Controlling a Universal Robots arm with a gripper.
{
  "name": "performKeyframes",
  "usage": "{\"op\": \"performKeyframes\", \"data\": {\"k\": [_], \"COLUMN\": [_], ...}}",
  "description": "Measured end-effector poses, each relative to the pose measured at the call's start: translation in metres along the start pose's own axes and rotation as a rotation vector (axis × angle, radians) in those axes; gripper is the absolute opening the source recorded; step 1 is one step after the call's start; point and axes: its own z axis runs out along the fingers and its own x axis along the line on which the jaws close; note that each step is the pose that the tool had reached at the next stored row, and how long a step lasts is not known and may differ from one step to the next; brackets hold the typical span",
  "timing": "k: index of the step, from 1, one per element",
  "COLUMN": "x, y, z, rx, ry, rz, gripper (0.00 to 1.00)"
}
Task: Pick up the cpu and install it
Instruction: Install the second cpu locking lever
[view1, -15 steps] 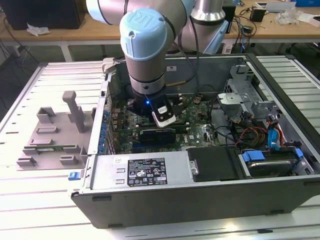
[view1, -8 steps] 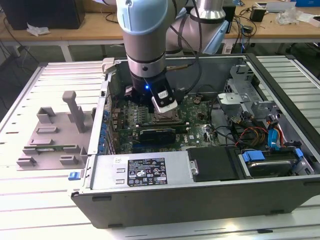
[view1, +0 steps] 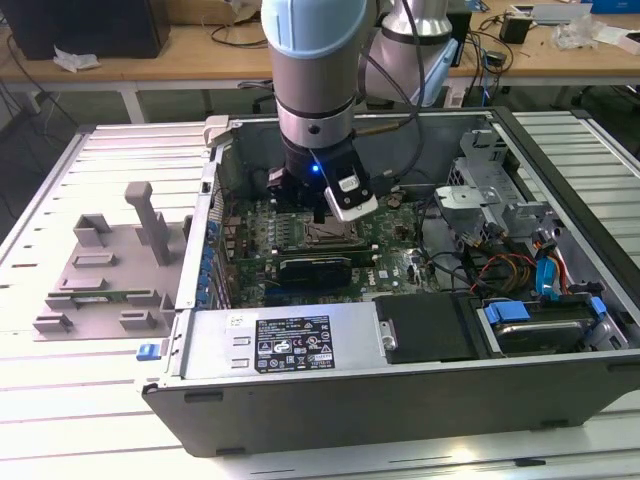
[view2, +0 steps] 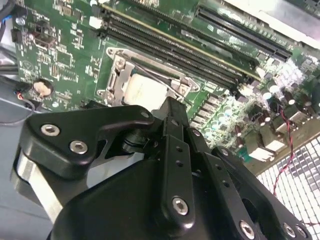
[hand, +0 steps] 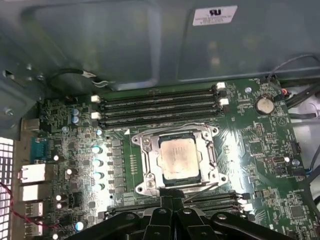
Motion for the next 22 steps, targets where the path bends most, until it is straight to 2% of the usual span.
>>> {"op": "performKeyframes", "data": {"k": [7, 9, 10, 12, 17, 22], "x": [-0.0021, -0.0021, -0.0017, 0.0019, 0.0198, 0.0203], "y": [-0.0068, -0.0077, -0.0088, -0.0104, -0.0145, -0.0167], "z": [0.0053, 0.0084, 0.0124, 0.0169, 0.0246, 0.0326], "rx": [0.0001, 0.0002, 0.0002, 0.0002, -0.0002, -0.0029], "ry": [-0.0025, -0.0028, -0.0032, -0.0034, -0.0064, -0.0077], "rz": [0.010, 0.011, 0.012, 0.012, 0.013, 0.019], "gripper": [0.11, 0.11, 0.11, 0.11, 0.11, 0.11]}}
